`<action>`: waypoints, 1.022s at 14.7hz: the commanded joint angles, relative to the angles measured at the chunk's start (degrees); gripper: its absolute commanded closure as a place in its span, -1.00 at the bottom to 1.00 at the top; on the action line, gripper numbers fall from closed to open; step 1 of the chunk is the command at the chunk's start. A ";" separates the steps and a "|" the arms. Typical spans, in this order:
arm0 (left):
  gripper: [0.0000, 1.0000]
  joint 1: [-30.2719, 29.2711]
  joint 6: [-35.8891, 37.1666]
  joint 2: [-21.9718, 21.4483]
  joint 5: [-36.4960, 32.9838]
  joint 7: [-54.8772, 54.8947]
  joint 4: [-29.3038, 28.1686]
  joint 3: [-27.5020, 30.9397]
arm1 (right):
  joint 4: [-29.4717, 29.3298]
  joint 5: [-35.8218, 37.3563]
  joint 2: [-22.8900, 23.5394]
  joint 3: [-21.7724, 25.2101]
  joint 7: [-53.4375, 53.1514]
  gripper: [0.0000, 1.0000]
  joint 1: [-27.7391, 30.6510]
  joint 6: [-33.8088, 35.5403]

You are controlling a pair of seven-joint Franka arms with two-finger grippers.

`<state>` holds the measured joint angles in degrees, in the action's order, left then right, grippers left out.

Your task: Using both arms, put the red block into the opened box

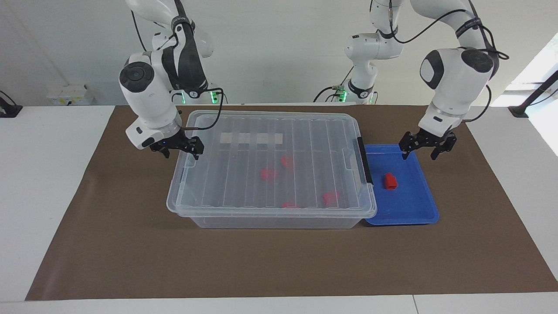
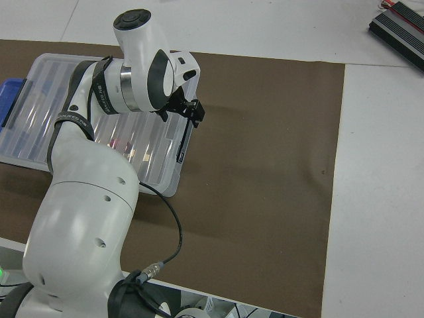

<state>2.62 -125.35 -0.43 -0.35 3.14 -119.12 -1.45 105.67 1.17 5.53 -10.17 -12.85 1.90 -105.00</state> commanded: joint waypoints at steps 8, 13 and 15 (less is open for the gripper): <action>-1.00 2.12 -22.13 10.27 0.79 0.38 -9.45 0.13 | 4.64 0.15 -3.15 2.08 7.13 -1.00 1.35 -1.35; -1.00 2.21 -22.31 10.18 0.79 0.38 -10.16 0.13 | 4.55 1.47 -3.59 2.61 8.01 -1.00 1.35 -1.00; -1.00 2.30 -22.22 10.18 0.79 0.38 -10.34 0.13 | 4.55 1.73 -3.51 3.22 8.80 -1.00 1.35 -1.00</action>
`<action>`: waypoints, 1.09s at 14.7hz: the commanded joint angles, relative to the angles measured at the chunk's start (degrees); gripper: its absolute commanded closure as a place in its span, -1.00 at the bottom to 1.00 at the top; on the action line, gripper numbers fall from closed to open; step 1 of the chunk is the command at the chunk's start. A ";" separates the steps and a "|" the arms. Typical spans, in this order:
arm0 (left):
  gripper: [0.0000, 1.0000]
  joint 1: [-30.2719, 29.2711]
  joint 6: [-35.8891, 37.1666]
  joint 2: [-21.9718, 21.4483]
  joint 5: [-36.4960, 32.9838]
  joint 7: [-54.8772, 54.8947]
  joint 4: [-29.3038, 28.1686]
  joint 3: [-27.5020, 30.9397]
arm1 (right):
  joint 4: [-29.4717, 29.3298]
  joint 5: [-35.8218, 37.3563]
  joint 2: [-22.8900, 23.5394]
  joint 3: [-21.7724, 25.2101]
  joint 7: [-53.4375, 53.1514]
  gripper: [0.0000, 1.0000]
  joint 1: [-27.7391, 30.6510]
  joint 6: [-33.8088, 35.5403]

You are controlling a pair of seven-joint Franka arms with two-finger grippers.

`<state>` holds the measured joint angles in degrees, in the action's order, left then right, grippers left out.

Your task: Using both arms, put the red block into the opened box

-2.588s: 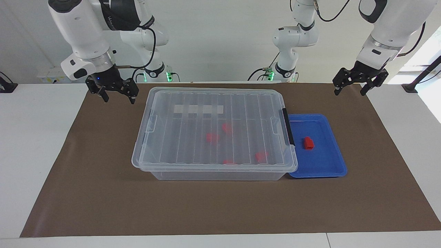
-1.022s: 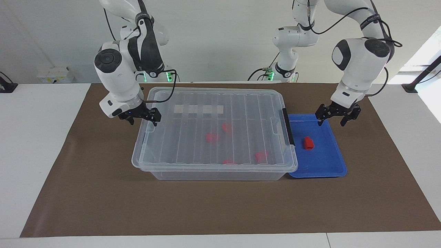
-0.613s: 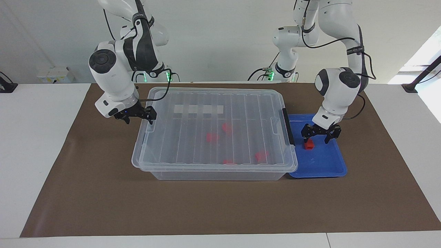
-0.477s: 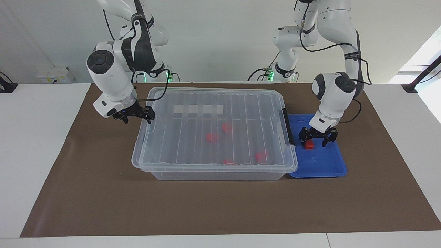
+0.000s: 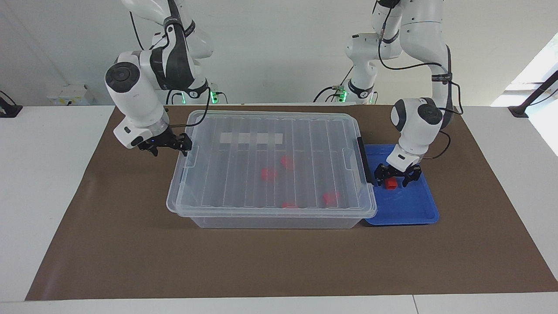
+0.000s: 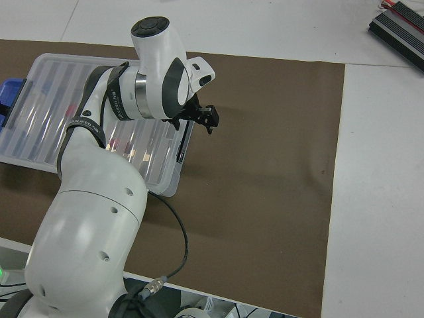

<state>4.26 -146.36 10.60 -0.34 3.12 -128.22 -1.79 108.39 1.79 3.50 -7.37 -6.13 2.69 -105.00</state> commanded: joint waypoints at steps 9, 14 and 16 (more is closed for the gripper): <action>1.00 1.45 -0.15 -1.28 0.69 -4.88 -1.07 0.47 | 1.82 1.11 -1.57 3.41 7.61 -1.00 0.56 -1.17; 1.00 1.19 1.60 -3.29 0.78 -4.61 -0.28 0.56 | 1.82 1.11 -1.39 5.09 10.70 -1.00 0.65 -1.78; 1.00 0.75 3.09 -5.05 0.78 -4.53 0.95 0.56 | 1.91 1.11 -1.39 5.26 12.10 -1.00 1.26 -1.87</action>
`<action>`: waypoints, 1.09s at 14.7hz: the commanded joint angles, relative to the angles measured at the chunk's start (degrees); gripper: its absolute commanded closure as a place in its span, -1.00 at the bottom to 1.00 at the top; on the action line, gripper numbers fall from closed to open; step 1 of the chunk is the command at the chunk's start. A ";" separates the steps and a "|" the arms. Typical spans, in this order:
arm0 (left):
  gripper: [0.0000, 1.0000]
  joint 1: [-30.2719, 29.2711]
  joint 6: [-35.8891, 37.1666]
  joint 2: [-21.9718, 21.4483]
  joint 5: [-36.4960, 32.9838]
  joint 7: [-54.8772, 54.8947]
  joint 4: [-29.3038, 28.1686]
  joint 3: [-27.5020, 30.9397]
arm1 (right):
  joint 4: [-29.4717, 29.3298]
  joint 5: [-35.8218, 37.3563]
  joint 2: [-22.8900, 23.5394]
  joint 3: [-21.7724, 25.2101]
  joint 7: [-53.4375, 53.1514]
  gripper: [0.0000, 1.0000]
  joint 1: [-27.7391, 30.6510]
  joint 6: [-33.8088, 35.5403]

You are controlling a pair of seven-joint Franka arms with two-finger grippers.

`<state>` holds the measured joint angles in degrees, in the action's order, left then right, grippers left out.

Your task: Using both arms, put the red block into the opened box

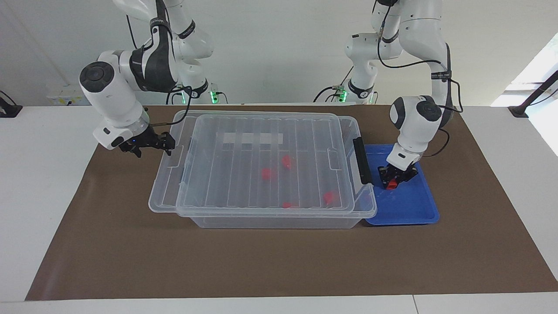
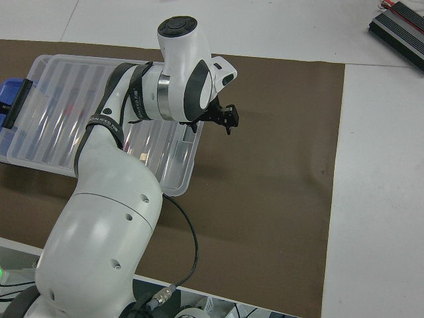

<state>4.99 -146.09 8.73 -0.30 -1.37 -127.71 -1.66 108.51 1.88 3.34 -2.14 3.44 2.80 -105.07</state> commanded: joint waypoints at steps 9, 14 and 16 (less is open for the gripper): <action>1.00 -2.96 21.43 -10.92 0.56 0.14 12.47 0.51 | 1.79 1.02 -1.14 3.19 8.86 -1.00 1.42 -2.68; 1.00 -2.97 34.28 -11.36 0.39 0.41 22.58 0.51 | 1.79 1.02 -1.05 5.03 11.93 -1.00 1.42 -2.77; 1.00 -2.97 37.01 -11.28 0.21 0.41 25.48 0.51 | 1.79 1.02 -1.05 5.65 12.64 -1.00 1.42 -2.77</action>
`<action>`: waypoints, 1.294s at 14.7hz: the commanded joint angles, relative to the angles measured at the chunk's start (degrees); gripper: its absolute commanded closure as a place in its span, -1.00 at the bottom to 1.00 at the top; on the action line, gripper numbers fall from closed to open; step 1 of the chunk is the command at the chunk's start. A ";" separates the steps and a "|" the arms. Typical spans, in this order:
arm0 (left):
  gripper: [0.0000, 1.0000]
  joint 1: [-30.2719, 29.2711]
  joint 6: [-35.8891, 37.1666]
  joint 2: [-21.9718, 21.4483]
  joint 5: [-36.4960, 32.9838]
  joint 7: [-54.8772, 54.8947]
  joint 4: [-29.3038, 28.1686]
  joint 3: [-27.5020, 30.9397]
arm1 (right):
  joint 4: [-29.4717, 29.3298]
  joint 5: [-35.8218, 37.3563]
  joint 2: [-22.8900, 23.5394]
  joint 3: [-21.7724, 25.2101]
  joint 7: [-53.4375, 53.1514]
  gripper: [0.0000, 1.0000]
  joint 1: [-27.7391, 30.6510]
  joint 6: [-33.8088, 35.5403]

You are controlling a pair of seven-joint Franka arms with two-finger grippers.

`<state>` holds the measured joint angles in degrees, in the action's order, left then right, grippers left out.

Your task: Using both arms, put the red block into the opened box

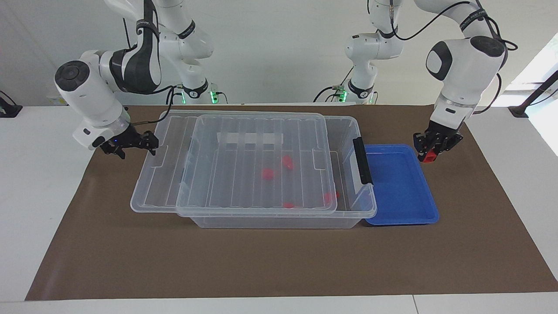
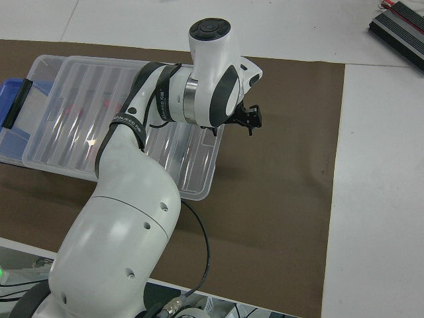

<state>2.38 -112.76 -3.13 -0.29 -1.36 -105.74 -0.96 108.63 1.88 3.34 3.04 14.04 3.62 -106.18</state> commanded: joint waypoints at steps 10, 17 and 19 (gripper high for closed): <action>1.00 0.34 21.36 3.93 -3.41 2.85 16.27 -0.71 | 1.59 1.02 -0.96 4.69 8.80 -1.00 0.60 -1.84; 1.00 -0.10 21.45 3.31 2.04 2.76 15.13 -0.71 | 1.59 1.02 -0.87 6.62 12.58 -1.00 0.60 -2.81; 1.00 0.43 21.27 3.31 2.22 2.68 15.21 -0.71 | 1.59 1.02 -0.87 7.41 14.16 -1.00 0.60 -2.81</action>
<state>2.59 -92.57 -0.29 0.76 0.68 -91.84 -1.74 108.71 1.88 3.34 9.76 25.60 3.73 -107.26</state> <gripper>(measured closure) 0.652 0.000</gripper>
